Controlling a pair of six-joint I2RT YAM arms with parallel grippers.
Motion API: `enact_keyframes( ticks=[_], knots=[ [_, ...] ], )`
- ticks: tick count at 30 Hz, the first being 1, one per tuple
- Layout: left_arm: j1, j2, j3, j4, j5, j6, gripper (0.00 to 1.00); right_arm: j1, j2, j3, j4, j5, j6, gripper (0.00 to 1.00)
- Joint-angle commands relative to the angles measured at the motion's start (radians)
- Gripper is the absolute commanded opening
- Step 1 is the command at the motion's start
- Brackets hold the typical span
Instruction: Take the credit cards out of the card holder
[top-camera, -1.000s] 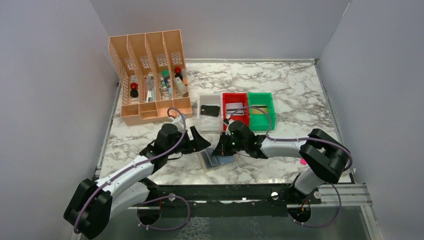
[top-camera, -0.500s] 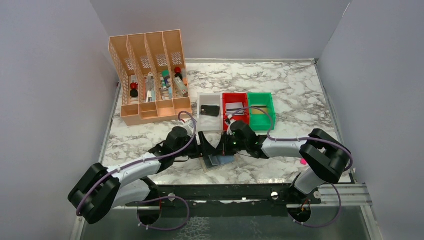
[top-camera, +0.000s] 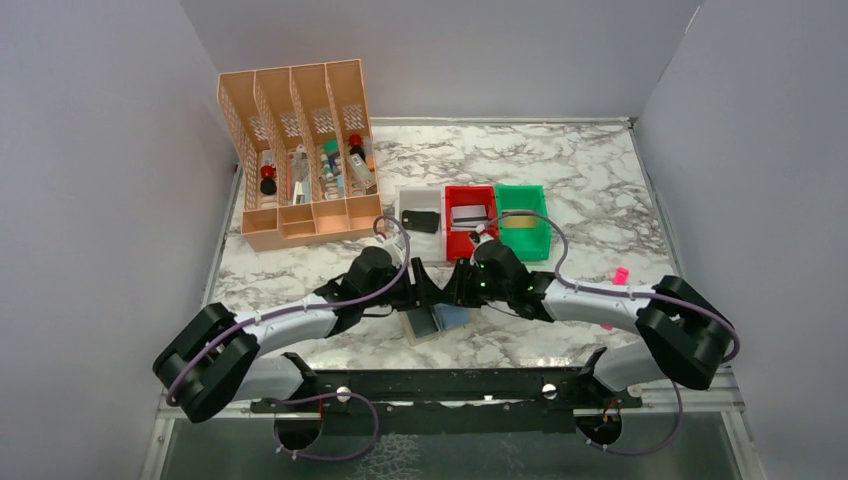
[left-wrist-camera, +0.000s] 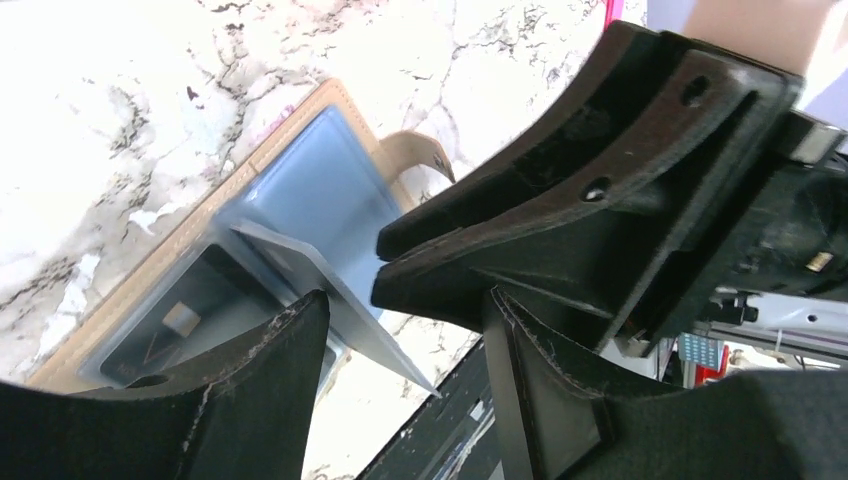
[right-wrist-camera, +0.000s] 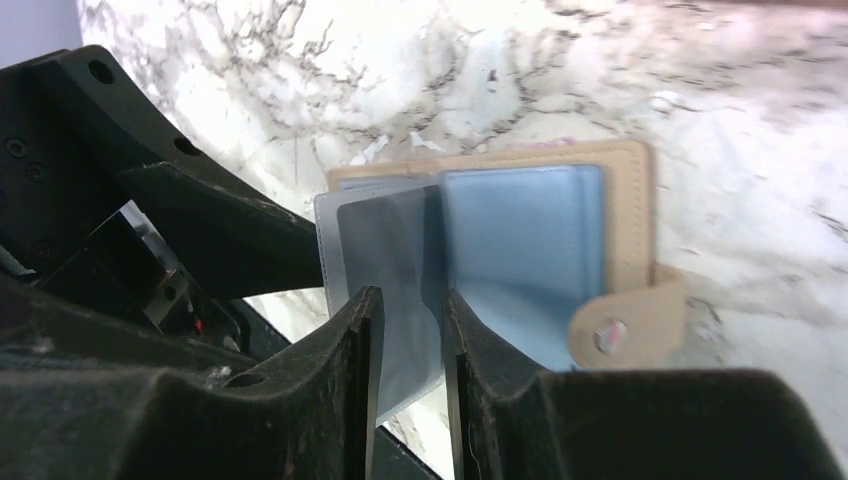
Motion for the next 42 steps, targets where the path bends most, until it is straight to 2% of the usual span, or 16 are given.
enact_keyframes(
  ticks=[1,4,7,14,22,27,34,42],
  knots=[
    [-0.013,0.065,0.050,0.069,0.003,0.009,0.60,-0.002,-0.099,-0.014,-0.173,0.201,0.043,0.33],
    [-0.022,0.120,0.072,0.084,0.008,0.014,0.60,-0.003,-0.158,-0.023,-0.301,0.334,0.096,0.33],
    [-0.031,0.154,0.092,0.094,0.017,0.014,0.60,-0.003,-0.225,-0.051,-0.352,0.402,0.113,0.33],
    [-0.038,0.089,0.075,0.078,-0.047,0.026,0.61,-0.003,-0.307,-0.084,-0.258,0.349,0.043,0.34],
    [-0.037,-0.042,0.063,-0.179,-0.221,0.052,0.66,-0.002,-0.171,-0.001,-0.140,0.108,-0.115,0.28],
    [-0.037,-0.088,0.048,-0.204,-0.238,0.052,0.70,-0.002,-0.078,0.024,-0.104,0.027,-0.155,0.30],
    [-0.037,-0.037,0.056,-0.138,-0.162,0.051,0.71,-0.002,0.041,0.089,-0.273,0.180,-0.156,0.32],
    [-0.038,0.078,0.060,-0.064,-0.094,0.033,0.69,-0.002,0.080,0.077,-0.339,0.261,-0.138,0.31]
  ],
)
